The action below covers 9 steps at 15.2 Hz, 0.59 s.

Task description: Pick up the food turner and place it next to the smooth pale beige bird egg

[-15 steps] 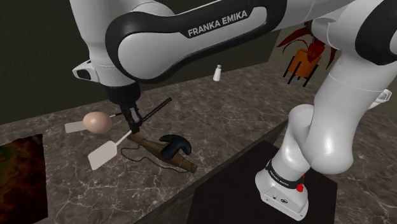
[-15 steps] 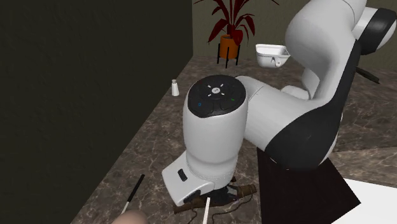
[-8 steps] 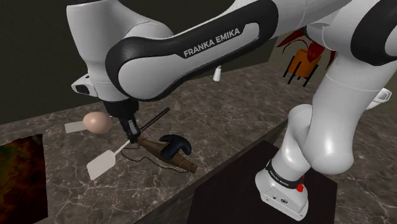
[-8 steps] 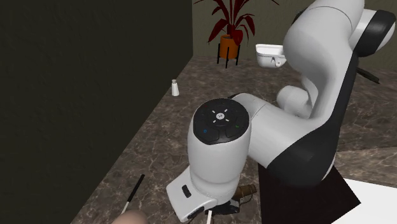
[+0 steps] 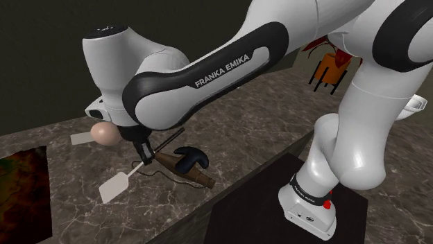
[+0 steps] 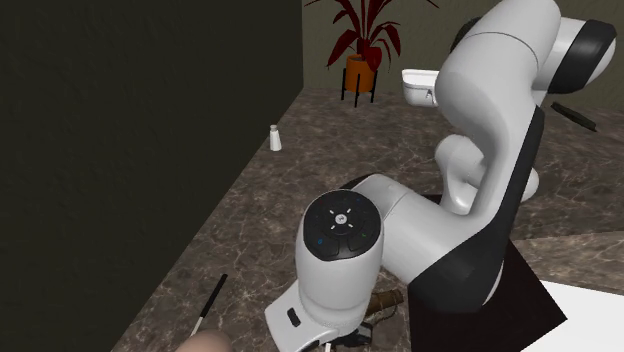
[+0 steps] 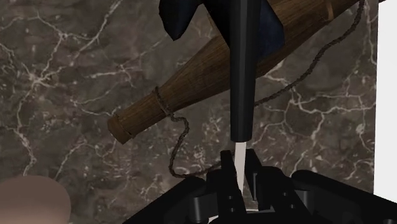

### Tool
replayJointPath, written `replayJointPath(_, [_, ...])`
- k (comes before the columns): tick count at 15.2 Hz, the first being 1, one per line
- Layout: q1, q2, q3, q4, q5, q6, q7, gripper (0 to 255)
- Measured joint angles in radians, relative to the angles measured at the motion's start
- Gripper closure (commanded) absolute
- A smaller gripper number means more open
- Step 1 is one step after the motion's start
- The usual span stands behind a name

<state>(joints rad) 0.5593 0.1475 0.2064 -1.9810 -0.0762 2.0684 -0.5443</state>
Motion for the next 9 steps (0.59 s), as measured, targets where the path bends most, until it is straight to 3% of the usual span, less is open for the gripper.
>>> replayJointPath(9, [0.002, 0.052, -0.004, -0.059, -0.018, 0.11, 0.014, 255])
